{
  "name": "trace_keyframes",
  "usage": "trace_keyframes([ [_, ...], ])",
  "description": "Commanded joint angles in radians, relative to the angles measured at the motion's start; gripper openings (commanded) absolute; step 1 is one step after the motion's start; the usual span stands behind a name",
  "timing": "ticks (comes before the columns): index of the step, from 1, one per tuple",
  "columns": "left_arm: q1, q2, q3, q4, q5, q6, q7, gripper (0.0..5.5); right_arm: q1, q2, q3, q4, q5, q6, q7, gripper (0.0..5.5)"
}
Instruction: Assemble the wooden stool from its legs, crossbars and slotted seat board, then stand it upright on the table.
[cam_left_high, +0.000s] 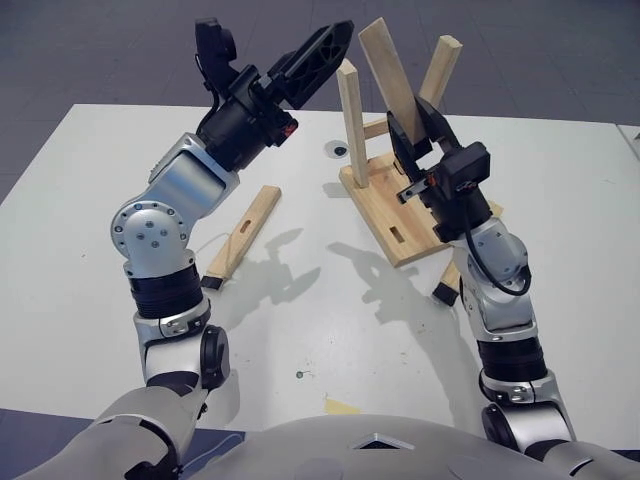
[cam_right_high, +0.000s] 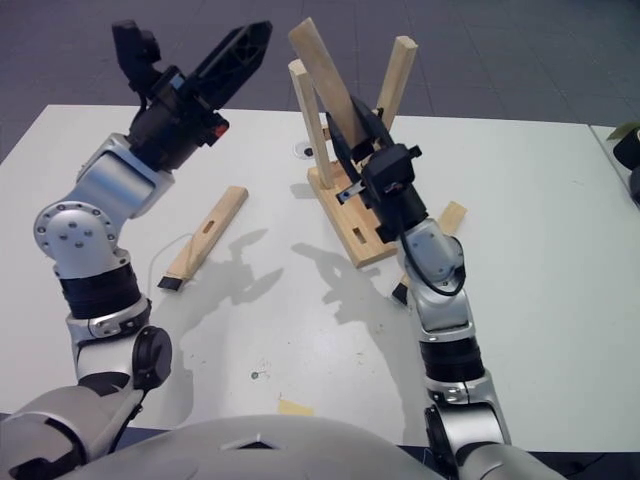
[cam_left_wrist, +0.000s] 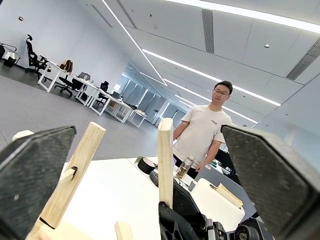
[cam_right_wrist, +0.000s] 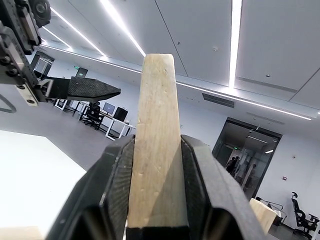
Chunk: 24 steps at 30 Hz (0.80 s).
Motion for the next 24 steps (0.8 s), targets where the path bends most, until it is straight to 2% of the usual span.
trace_keyframes([
  [1, -0.010, -0.021, -0.012, -0.010, -0.057, 0.023, 0.026, 5.40, -0.024, 0.029, 0.031, 0.002, 0.002, 0.007, 0.016, 1.31],
  [6, -0.007, -0.031, -0.025, -0.027, -0.123, 0.037, 0.052, 5.40, -0.048, 0.068, 0.071, 0.009, -0.005, 0.010, 0.023, 1.31],
  [8, -0.005, -0.026, -0.030, -0.026, -0.123, 0.034, 0.061, 5.14, -0.055, 0.077, 0.079, 0.014, -0.008, 0.010, 0.024, 1.31],
  [24, -0.005, -0.016, -0.051, -0.054, -0.119, 0.017, 0.062, 2.36, -0.044, 0.081, 0.085, 0.023, -0.018, 0.017, 0.035, 1.31],
])
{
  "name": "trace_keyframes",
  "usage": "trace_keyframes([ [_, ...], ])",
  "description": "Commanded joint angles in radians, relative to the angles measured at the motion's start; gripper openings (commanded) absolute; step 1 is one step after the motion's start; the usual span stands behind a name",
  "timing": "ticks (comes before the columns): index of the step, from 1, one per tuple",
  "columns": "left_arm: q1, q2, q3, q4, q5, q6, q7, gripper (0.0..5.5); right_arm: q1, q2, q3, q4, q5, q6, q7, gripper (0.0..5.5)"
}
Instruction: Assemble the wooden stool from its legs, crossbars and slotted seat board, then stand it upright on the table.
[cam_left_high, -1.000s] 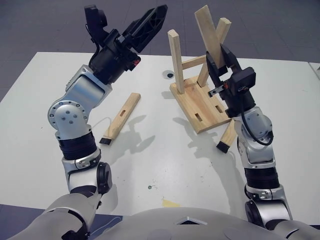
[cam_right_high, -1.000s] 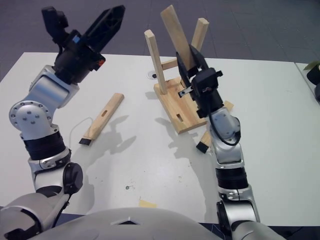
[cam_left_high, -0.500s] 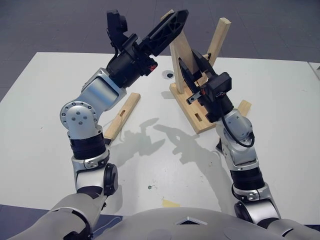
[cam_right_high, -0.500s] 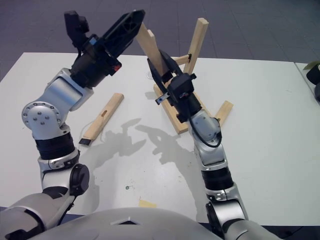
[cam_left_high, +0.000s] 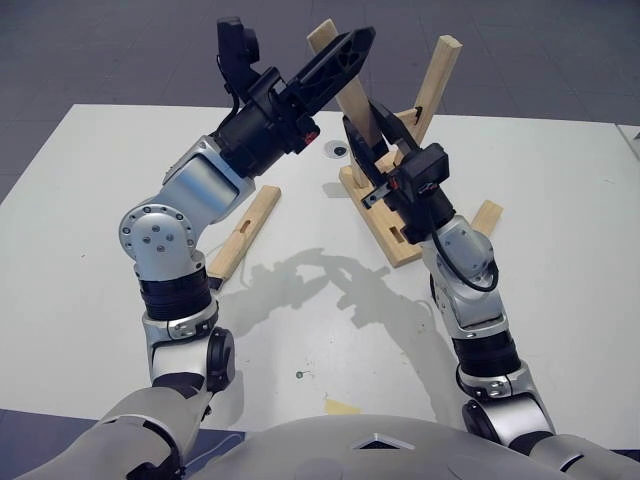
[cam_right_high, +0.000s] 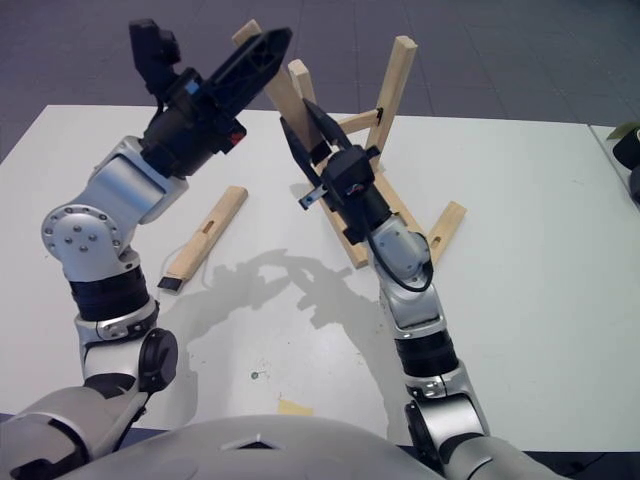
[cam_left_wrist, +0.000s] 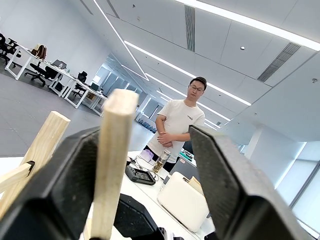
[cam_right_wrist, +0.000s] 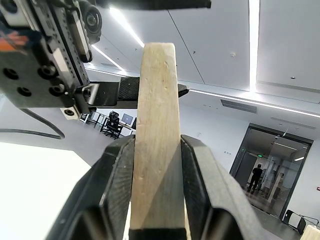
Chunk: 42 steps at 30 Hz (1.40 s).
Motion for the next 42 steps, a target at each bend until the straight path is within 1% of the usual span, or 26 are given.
trace_keyframes([
  [1, -0.009, 0.015, -0.012, -0.018, 0.014, -0.010, 0.007, 2.16, 0.001, 0.002, 0.005, -0.002, 0.000, 0.012, 0.012, 1.31],
  [6, -0.012, 0.067, -0.050, -0.030, 0.148, -0.051, -0.035, 1.33, 0.004, 0.005, 0.006, -0.003, -0.002, 0.013, 0.013, 1.31],
  [10, -0.014, 0.094, -0.069, -0.041, 0.210, -0.076, -0.084, 0.61, 0.004, 0.006, 0.005, 0.001, -0.004, 0.014, 0.011, 1.31],
  [12, -0.021, 0.102, -0.075, -0.055, 0.228, -0.082, -0.096, 0.46, 0.005, 0.005, 0.004, 0.003, -0.007, 0.018, 0.012, 1.31],
  [13, -0.024, 0.103, -0.074, -0.062, 0.231, -0.085, -0.100, 0.45, 0.005, 0.005, 0.003, 0.006, -0.009, 0.021, 0.012, 1.60],
  [18, -0.048, 0.126, -0.039, -0.063, 0.256, -0.114, -0.106, 0.43, 0.010, 0.003, -0.004, 0.013, -0.019, 0.032, 0.002, 2.32],
  [21, -0.074, 0.183, 0.055, 0.009, 0.306, -0.178, -0.083, 0.43, 0.016, -0.003, -0.023, 0.021, -0.016, 0.036, -0.005, 2.83],
  [22, -0.061, 0.223, 0.080, 0.046, 0.360, -0.203, -0.082, 0.43, 0.022, -0.009, -0.036, 0.025, -0.014, 0.037, -0.009, 2.94],
  [24, 0.010, 0.295, 0.088, 0.090, 0.455, -0.239, -0.122, 0.43, 0.037, -0.020, -0.065, 0.031, -0.009, 0.040, -0.018, 3.31],
  [28, 0.179, 0.362, 0.051, 0.129, 0.582, -0.281, -0.215, 0.43, 0.068, -0.052, -0.121, 0.033, -0.014, 0.045, -0.037, 3.97],
  [30, 0.239, 0.360, 0.048, 0.147, 0.625, -0.303, -0.227, 0.43, 0.078, -0.063, -0.143, 0.038, -0.015, 0.045, -0.045, 4.37],
  [31, 0.262, 0.351, 0.050, 0.160, 0.641, -0.312, -0.229, 0.43, 0.081, -0.066, -0.152, 0.040, -0.016, 0.046, -0.049, 4.45],
  [32, 0.279, 0.337, 0.056, 0.171, 0.645, -0.316, -0.228, 0.43, 0.082, -0.067, -0.158, 0.043, -0.019, 0.046, -0.053, 4.70],
  [36, 0.331, 0.312, 0.063, 0.198, 0.671, -0.342, -0.238, 0.43, 0.072, -0.070, -0.158, 0.058, -0.026, 0.042, -0.059, 5.34],
  [38, 0.334, 0.290, 0.071, 0.225, 0.676, -0.354, -0.233, 0.43, 0.069, -0.070, -0.157, 0.066, -0.030, 0.037, -0.059, 5.40],
  [42, 0.342, 0.268, 0.052, 0.267, 0.714, -0.384, -0.238, 0.43, 0.070, -0.069, -0.157, 0.066, -0.034, 0.040, -0.062, 5.40],
])
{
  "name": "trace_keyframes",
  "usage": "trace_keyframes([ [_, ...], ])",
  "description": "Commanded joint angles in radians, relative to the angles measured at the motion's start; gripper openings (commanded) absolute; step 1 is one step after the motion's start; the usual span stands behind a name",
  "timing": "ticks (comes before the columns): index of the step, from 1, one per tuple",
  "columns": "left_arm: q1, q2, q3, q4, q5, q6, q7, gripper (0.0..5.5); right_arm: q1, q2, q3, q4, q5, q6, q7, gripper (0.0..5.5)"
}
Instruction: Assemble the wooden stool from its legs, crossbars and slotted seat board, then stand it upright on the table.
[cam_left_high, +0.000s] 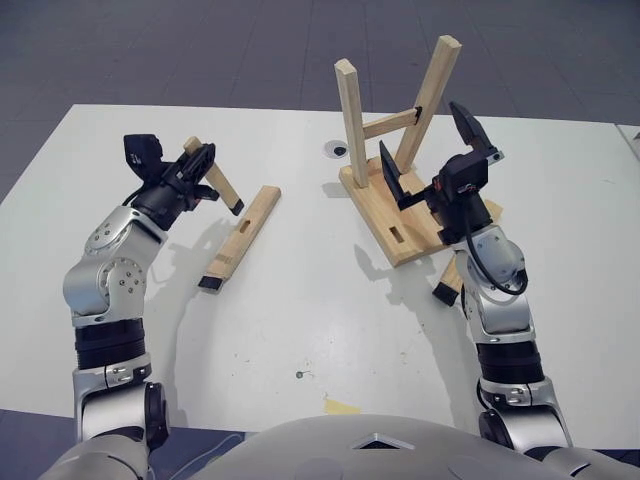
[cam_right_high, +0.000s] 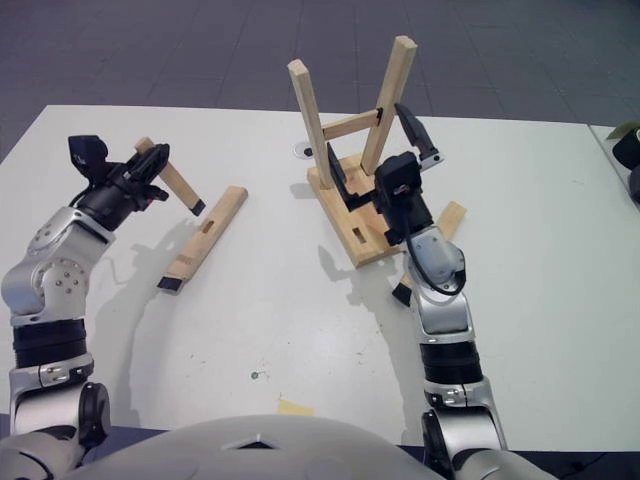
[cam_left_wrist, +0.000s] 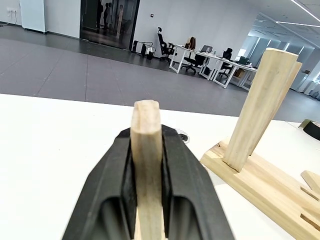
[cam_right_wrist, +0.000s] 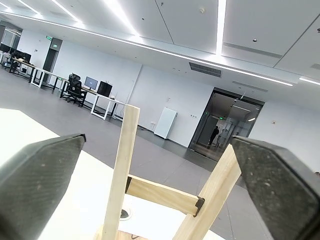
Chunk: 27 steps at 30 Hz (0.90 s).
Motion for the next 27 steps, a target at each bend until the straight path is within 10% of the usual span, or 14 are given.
trace_keyframes([
  [1, 0.014, -0.025, -0.011, 0.035, 0.038, -0.027, -0.006, 0.43, -0.008, -0.003, -0.003, 0.007, -0.007, 0.003, -0.003, 5.40],
  [27, 0.101, -0.058, -0.039, 0.007, 0.128, -0.052, -0.022, 0.43, 0.003, 0.000, 0.017, 0.003, -0.027, -0.003, -0.004, 5.40],
])
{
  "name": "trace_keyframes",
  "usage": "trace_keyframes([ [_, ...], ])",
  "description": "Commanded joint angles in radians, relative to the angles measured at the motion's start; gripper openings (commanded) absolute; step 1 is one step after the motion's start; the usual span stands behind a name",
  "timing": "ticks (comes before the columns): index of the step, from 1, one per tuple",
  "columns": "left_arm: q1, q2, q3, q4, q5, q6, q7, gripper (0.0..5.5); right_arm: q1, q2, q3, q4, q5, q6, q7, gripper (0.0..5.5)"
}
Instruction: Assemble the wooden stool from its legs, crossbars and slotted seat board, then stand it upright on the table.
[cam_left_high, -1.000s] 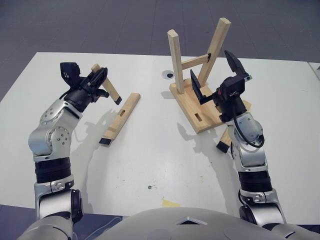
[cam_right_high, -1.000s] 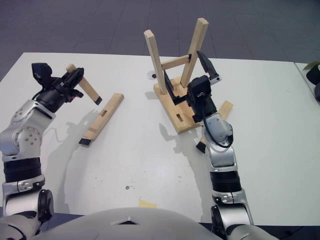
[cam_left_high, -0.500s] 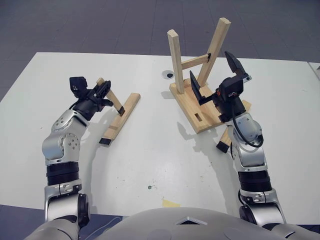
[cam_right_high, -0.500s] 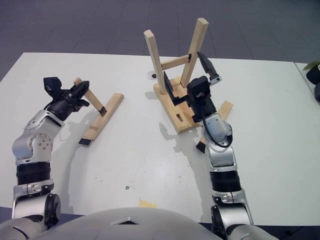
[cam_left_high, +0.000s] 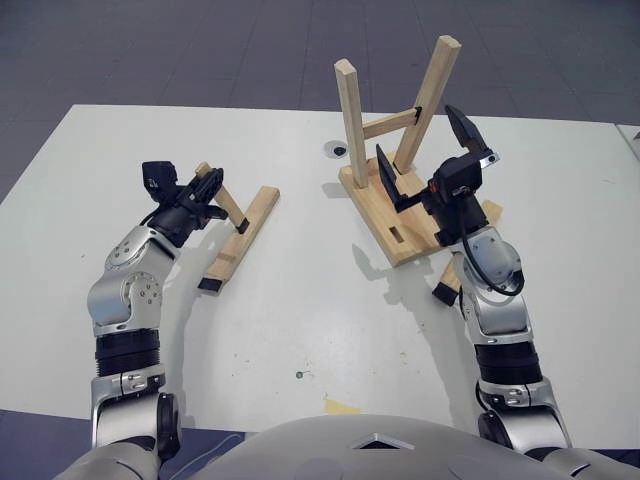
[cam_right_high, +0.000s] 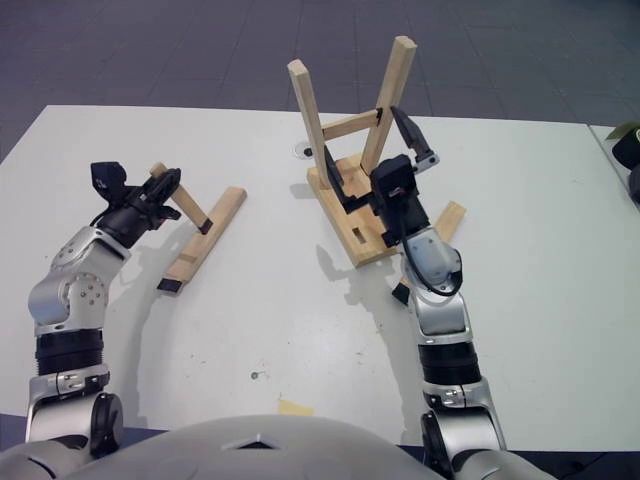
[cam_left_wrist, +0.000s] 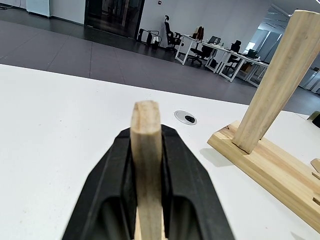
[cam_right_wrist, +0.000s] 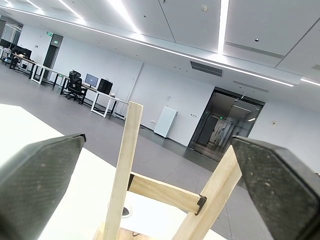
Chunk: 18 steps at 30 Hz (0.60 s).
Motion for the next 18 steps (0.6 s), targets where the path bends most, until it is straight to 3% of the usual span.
trace_keyframes([
  [1, 0.062, -0.010, -0.039, -0.030, 0.062, -0.018, 0.017, 0.43, -0.001, -0.003, 0.005, 0.001, -0.008, -0.003, 0.003, 5.40],
  [18, 0.165, -0.070, -0.143, 0.100, 0.219, -0.274, 0.020, 0.43, -0.030, -0.009, 0.012, 0.012, -0.014, -0.014, 0.007, 5.40],
])
